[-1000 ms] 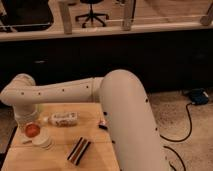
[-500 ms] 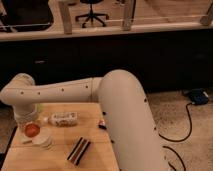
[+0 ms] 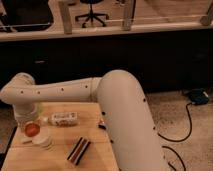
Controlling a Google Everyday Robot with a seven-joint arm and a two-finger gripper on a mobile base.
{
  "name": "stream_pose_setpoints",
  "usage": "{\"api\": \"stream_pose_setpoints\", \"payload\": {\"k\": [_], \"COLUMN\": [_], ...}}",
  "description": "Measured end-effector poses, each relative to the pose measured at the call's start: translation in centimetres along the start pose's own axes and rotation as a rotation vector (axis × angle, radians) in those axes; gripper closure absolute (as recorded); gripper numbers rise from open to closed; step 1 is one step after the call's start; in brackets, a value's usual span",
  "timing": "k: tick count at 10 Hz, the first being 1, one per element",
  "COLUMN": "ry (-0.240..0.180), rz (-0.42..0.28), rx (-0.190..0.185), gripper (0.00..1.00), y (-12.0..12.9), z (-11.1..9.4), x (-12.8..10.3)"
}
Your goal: Place apple in paper cup
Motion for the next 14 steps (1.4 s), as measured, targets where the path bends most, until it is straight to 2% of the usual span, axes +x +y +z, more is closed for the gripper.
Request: {"api": "stream_pose_setpoints", "payload": {"k": [2, 3, 4, 9, 10, 13, 14], "ry": [-0.002, -0.006, -0.009, -0.002, 0.0, 0.004, 0.005], "rz": [0.005, 0.01, 0.012, 0.028, 0.035, 0.053, 0.056], "rx": [-0.013, -0.028, -0.037, -0.054, -0.053, -0.043, -0.041], "gripper": [0.82, 0.95, 0.99, 1.0, 0.96, 0.65, 0.58], "y": [-0.1, 0.0, 0.1, 0.5, 0.6, 1.0, 1.1], "z": [-0.1, -0.2, -0.3, -0.9, -0.9, -0.9, -0.9], "x": [-0.1, -0.2, -0.2, -0.7, -0.9, -1.3, -1.4]}}
